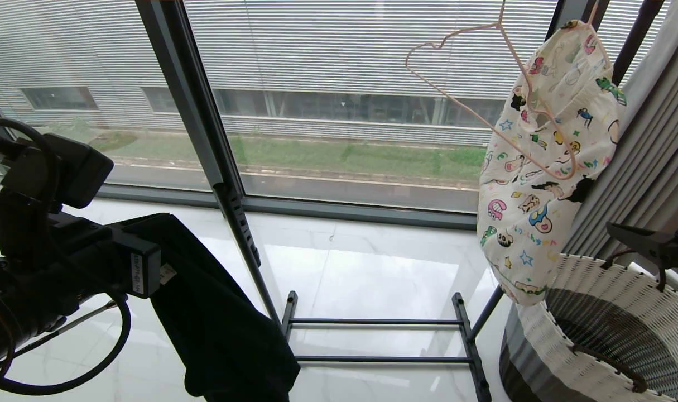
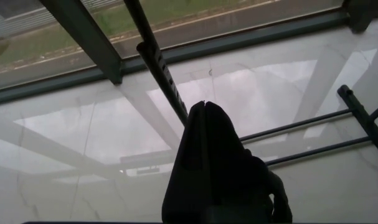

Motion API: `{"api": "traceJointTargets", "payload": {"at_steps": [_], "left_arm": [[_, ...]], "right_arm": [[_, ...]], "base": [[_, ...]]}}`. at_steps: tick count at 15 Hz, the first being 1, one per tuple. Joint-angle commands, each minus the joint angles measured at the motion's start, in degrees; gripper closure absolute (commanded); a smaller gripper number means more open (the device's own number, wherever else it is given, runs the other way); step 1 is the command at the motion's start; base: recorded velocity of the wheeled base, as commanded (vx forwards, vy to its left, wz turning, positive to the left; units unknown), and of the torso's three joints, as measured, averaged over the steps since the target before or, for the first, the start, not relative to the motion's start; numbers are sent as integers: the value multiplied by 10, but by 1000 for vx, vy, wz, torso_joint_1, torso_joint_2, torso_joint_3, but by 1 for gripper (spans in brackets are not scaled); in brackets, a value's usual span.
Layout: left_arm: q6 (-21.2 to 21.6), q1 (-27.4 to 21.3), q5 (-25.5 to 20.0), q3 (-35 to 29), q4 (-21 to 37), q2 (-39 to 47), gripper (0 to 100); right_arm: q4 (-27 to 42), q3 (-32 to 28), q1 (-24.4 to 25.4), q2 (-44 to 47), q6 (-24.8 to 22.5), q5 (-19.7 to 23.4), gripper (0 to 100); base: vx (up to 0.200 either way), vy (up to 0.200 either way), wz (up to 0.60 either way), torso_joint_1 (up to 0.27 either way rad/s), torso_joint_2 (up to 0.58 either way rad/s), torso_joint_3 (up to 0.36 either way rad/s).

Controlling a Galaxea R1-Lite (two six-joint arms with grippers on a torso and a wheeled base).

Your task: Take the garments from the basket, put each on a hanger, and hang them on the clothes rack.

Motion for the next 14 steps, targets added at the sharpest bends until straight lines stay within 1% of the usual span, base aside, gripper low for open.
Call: {"api": "traceJointTargets", "payload": {"at_steps": [1,11,12,14], "left_arm": [[0,0,0,2,0,2,100],[-2,1,0,6,0,1,100],[-2,1,-1,6,0,1,100],[-2,1,-1,6,0,0,100]], "right_arm": [[0,0,1,2,0,0,0],[-2,-3,1,10,1,2,0],[-15,-3,1,12,2,4,0],[-67,-3,1,35,3,12,0]], "base": [[0,0,0,193,-466,-286],[0,0,0,213,-493,-281],[0,0,0,246,-540,-290],[0,0,0,212,-469,-251]]}}
